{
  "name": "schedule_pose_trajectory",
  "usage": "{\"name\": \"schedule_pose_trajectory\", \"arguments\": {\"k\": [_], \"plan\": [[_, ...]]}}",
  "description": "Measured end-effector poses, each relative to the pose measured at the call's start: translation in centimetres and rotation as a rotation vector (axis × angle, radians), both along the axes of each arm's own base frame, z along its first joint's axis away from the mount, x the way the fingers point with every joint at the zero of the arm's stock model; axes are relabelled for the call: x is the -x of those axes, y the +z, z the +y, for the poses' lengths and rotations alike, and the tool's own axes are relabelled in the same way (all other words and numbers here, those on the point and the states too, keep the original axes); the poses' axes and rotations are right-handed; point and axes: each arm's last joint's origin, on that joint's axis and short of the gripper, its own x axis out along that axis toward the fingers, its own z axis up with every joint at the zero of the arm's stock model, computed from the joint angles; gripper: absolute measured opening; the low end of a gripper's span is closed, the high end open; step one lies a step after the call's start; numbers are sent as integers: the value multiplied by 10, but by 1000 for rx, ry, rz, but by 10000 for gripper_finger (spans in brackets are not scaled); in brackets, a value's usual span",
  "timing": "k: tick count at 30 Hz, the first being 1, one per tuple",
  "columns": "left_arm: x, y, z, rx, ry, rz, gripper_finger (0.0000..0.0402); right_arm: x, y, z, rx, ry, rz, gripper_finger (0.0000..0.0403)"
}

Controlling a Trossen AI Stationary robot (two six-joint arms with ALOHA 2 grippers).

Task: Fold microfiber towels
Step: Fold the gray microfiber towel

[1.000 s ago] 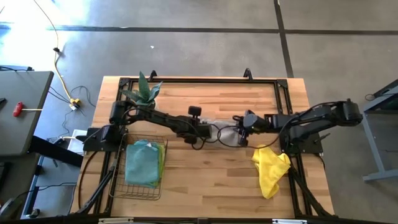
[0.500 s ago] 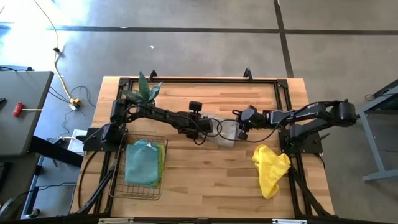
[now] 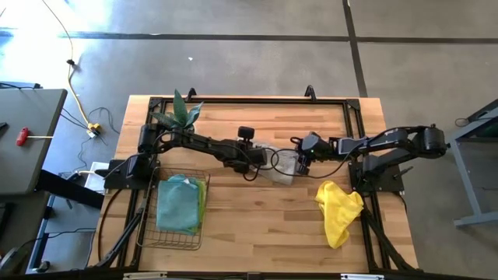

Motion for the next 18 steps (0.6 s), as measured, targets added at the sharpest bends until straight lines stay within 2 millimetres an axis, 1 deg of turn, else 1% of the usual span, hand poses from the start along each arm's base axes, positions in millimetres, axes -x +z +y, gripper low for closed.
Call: {"name": "schedule_pose_trajectory", "arguments": {"k": [4,7,11,16,18], "plan": [[0,0,-1,0,-2,-1,0,1,1,-8,8,-48,-11,164],[-1,0,-3,-1,-6,-1,0,1,2,-14,-47,-68,-50,172],[-1,0,-5,-10,-9,0,0,0,-1,-17,-112,-49,-66,167],[0,4,-2,-178,27,34,0,-4,-12,-18,-148,-43,-47,153],[0,4,-1,-198,5,68,0,-5,-14,-18,-148,-42,-47,150]]}}
